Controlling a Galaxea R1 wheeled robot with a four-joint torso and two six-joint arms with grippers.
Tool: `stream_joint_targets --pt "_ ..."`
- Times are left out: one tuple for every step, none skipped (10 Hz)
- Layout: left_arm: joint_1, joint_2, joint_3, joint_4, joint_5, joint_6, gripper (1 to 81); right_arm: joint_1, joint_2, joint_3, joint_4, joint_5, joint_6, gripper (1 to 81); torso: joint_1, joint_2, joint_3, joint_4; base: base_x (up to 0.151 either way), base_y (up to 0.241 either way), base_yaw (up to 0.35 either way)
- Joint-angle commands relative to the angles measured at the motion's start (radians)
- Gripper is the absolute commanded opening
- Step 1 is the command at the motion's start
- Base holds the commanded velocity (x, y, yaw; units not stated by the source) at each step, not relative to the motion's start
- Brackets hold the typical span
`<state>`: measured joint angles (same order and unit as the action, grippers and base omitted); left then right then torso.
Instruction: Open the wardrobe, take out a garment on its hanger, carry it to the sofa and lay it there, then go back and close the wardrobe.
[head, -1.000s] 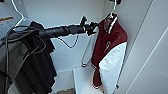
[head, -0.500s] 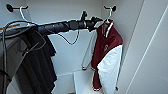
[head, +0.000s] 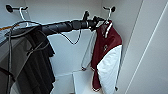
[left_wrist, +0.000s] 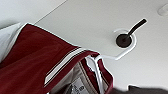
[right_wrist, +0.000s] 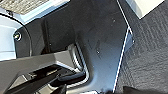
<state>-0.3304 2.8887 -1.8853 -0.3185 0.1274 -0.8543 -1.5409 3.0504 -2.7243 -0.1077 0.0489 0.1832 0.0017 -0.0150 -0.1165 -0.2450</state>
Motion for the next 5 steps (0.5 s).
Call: stream_joint_targets --pt "-0.186 0.049 -0.047 -0.007 -0.015 -0.005 81.1 0.029 0.004 0.005 0.009 -0.06 0.001 81.1 0.0 0.0 0.0 0.001 0.0 0.0 0.0" --pt "-0.187 0.064 -0.066 -0.008 -0.015 -0.006 81.1 0.027 0.006 0.005 0.009 -0.058 0.001 81.1 0.0 0.0 0.0 -0.007 0.0 0.0 0.0" --pt "-0.187 0.071 -0.072 -0.008 -0.017 -0.012 81.1 0.026 0.006 0.005 0.009 -0.058 0.001 81.1 0.0 0.0 0.0 -0.008 0.0 0.0 0.0" --pt "-0.187 0.075 -0.084 -0.008 -0.02 -0.019 81.1 0.021 0.009 0.005 0.009 -0.057 0.001 81.1 0.0 0.0 0.0 -0.008 0.0 0.0 0.0" --pt "-0.187 0.083 -0.098 -0.007 -0.038 -0.019 81.1 0.018 0.01 0.005 0.009 -0.057 0.001 81.1 0.0 0.0 0.0 -0.008 0.0 0.0 0.0"
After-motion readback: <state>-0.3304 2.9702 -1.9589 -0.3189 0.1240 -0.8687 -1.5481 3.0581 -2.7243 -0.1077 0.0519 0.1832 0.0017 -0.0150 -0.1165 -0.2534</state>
